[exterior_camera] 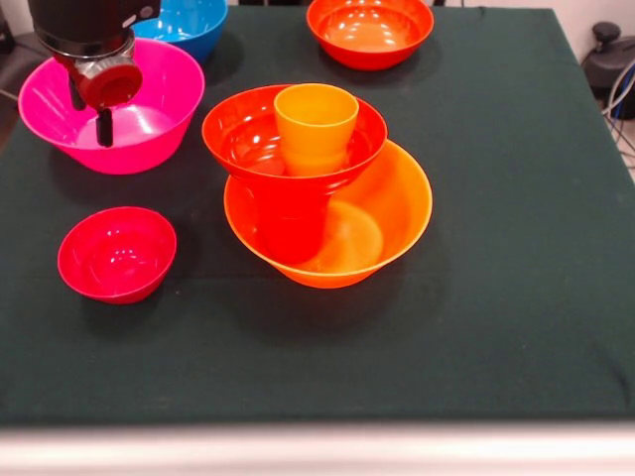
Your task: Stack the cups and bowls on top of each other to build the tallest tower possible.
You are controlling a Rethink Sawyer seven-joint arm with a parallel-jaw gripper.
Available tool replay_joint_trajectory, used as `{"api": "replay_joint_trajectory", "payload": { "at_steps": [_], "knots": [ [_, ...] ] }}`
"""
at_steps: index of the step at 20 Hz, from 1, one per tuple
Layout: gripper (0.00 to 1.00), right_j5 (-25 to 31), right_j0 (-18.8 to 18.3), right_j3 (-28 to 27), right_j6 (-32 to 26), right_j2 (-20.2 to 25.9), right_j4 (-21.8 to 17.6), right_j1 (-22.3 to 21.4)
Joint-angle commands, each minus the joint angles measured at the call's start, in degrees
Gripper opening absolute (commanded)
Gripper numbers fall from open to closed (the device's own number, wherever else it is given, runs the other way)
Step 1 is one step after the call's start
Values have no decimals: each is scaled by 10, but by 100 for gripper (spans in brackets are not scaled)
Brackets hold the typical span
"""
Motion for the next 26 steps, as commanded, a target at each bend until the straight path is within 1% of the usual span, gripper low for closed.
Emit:
{"api": "replay_joint_trajectory", "payload": {
  "at_steps": [1, 2, 4, 5, 7, 9, 11, 14, 18, 23, 26],
  "knots": [
    [100, 57, -39, 33, -7, 79, -3, -25],
    [100, 50, -36, 37, -3, 80, -4, -23],
    [100, 18, -36, 52, -8, 90, -11, -19],
    [100, 8, -37, 65, -9, 94, -14, -20],
    [100, -24, -45, 84, -18, 106, -22, -19],
    [100, -44, -45, 90, -12, 101, -34, -10],
    [100, -63, -51, 100, -6, 106, -35, -4],
    [100, -75, -57, 102, -8, 112, -36, 3],
    [100, -79, -56, 98, -3, 112, -37, 14],
    [100, -101, -53, 94, 12, 118, -29, 36],
    [100, -102, -52, 93, 12, 118, -29, 37]
  ]
}}
